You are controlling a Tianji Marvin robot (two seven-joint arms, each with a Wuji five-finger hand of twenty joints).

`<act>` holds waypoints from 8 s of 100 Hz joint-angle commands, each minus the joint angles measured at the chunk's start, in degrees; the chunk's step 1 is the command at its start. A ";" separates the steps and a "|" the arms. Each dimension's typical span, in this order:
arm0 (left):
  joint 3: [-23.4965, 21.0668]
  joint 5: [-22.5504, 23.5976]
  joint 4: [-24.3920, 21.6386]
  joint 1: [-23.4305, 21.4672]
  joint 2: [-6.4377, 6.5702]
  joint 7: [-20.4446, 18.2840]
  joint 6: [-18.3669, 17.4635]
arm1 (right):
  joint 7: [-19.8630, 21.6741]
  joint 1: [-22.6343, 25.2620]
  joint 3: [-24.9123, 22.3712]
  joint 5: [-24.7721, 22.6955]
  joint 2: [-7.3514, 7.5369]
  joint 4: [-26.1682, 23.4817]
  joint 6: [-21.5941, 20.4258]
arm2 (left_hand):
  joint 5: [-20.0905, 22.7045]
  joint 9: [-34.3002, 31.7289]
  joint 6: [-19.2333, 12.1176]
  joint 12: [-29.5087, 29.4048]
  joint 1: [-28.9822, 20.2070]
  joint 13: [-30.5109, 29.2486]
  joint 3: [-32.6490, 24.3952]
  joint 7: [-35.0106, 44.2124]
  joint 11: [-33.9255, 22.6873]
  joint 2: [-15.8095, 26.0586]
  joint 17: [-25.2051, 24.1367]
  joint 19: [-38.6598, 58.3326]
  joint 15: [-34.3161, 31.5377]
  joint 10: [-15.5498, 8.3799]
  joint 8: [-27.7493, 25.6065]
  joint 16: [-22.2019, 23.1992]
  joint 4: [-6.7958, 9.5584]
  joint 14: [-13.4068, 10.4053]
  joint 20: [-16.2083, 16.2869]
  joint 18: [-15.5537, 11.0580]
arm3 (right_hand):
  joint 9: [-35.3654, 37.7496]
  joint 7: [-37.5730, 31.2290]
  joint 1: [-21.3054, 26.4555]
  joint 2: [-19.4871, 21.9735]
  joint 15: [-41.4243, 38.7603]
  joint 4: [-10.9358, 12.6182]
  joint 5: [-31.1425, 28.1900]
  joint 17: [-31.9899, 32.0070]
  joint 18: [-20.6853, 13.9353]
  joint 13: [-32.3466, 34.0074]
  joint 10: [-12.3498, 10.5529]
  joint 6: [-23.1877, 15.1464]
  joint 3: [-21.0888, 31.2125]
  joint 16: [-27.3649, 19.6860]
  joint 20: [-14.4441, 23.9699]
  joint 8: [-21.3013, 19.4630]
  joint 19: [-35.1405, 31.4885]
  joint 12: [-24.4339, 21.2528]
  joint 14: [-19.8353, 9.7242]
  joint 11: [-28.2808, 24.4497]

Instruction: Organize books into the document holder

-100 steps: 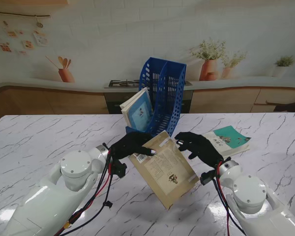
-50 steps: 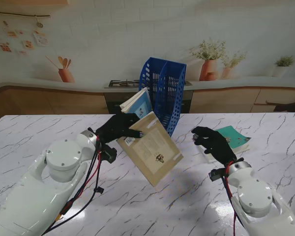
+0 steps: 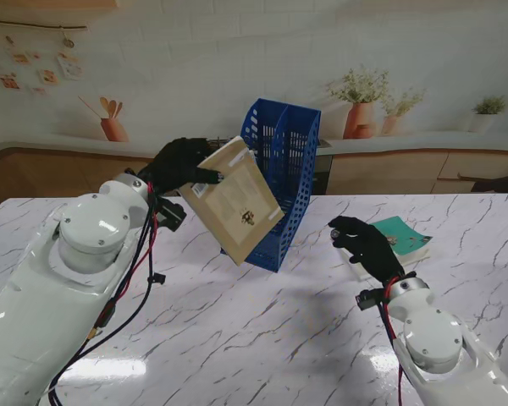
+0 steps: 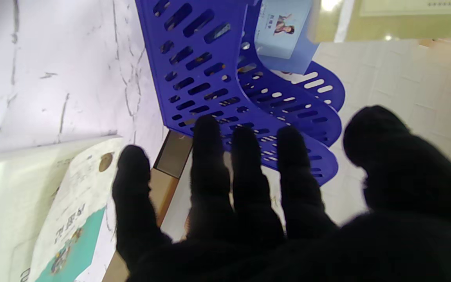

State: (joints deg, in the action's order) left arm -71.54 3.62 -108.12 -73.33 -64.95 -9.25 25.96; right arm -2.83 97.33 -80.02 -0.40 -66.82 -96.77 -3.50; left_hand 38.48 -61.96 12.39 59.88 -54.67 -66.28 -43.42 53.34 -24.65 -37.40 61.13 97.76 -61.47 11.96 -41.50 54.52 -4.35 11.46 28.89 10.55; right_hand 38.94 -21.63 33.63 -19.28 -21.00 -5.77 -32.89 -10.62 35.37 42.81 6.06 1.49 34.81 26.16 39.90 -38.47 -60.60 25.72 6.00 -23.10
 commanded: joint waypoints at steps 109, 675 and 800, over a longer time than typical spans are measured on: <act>14.25 -2.96 23.90 22.61 -5.17 3.54 -4.96 | 1.16 0.23 -0.73 1.71 -0.44 0.55 0.75 | 5.08 -2.94 -12.60 0.70 -8.21 -5.89 -14.03 6.30 -3.26 4.11 0.71 9.48 -2.14 -6.18 -4.30 -2.06 1.47 -5.27 1.07 -16.00 | 0.35 -0.46 -1.28 -0.61 1.23 1.51 -1.76 -0.28 -9.38 1.04 -1.95 -0.85 0.78 -0.71 -0.68 -1.31 -0.55 -0.75 -2.16 0.02; 11.41 4.10 13.77 3.08 -3.44 10.23 -20.01 | 2.56 -1.78 0.20 1.26 -0.15 4.48 -2.11 | -8.14 25.83 -3.20 -35.74 10.62 40.43 18.35 -23.91 6.38 15.89 -60.60 -52.98 44.76 -0.48 18.52 -27.49 1.49 8.07 -5.65 15.52 | 1.35 -2.19 1.44 -2.84 0.35 1.55 -4.00 0.72 -9.54 1.17 -2.72 -1.26 0.28 -0.18 -1.38 -2.18 1.06 2.63 -1.69 -4.05; 3.12 1.25 13.44 -13.85 -1.40 6.81 -22.42 | 6.10 -3.73 -2.83 -12.98 1.96 0.74 4.18 | -6.77 24.73 -3.78 -32.97 9.32 38.23 18.49 -22.28 4.05 16.35 -60.86 -50.47 41.44 0.01 17.22 -23.93 1.52 8.02 -4.58 16.40 | 0.36 -0.07 1.28 -0.24 11.81 1.45 -4.12 7.39 -12.93 -6.20 -4.98 -0.92 -3.60 -8.02 -8.64 -1.28 12.07 -3.52 -5.45 4.76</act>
State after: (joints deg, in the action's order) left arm -68.27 5.04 -95.45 -86.46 -66.46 -1.62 4.67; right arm 2.97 95.21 -82.36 -13.09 -65.49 -95.45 -0.49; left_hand 31.87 -37.48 11.28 26.65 -44.51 -27.56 -25.13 30.77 -20.36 -20.25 1.28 46.82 -18.90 12.95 -23.35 30.16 -4.39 21.35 23.78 26.37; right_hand 39.78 -23.52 35.40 -20.74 -12.24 -5.77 -37.11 -5.51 35.37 39.71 3.48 1.51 32.91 20.99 33.63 -41.25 -51.01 23.73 4.36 -20.51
